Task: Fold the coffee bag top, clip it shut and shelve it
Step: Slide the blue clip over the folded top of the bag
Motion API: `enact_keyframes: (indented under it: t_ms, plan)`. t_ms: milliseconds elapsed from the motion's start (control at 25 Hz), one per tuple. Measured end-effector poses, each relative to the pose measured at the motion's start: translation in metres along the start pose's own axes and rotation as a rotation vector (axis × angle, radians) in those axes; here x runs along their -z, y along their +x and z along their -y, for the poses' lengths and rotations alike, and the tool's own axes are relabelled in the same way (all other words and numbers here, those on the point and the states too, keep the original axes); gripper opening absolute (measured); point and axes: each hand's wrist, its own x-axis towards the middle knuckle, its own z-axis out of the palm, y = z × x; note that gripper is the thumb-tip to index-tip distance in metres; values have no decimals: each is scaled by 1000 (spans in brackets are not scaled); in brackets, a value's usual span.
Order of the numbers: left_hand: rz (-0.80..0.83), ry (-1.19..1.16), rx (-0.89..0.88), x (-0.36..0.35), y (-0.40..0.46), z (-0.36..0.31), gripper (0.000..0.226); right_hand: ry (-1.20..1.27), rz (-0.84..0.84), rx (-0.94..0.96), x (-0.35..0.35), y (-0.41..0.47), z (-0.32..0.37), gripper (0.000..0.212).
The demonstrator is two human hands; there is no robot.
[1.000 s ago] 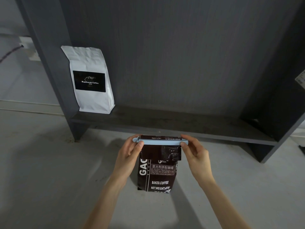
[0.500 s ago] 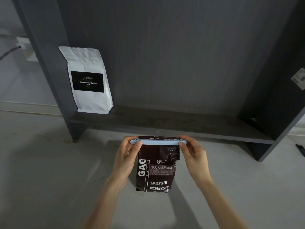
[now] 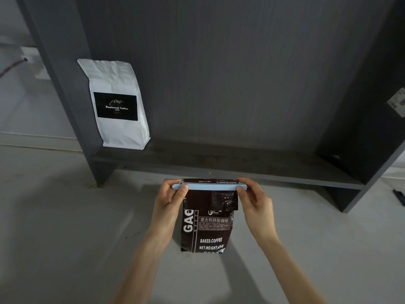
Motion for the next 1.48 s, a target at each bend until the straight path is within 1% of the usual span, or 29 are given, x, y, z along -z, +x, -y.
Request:
enact_keyframes:
  t_ms: [120,200,360,480,680,920,1080,1200,1360,1440,1480]
  plan:
    - [5,-118,15,-3,0,1,11,19,2,-5,-1,0,0,22]
    - [14,-184,39,-5,-1,2,13,35,3,-13,-1,0,-1,19]
    - [61,-249,92,-2,-1,2,20,75,22,-26,-2,2,1,17]
    - [59,-222,83,0,0,1,20,81,24,-24,-1,2,2,22]
    - [27,-131,43,1,-1,1,23,71,29,-37,0,1,1,17]
    - [27,-128,-7,-1,-4,4,11,62,14,-40,2,-3,2,29]
    - [-20,-138,-29,-7,-5,4,3,57,1,-35,3,-6,1,30]
    - [-74,-103,-40,-8,-5,6,9,33,5,-14,1,-7,1,28]
    - [-133,-30,-21,-6,-5,5,8,58,14,-29,1,-5,-1,27]
    - [-125,1,-19,-3,-5,4,10,87,22,-48,-1,-4,-3,25]
    - [-91,21,-18,-2,-6,3,12,102,32,-66,-1,-5,-6,28]
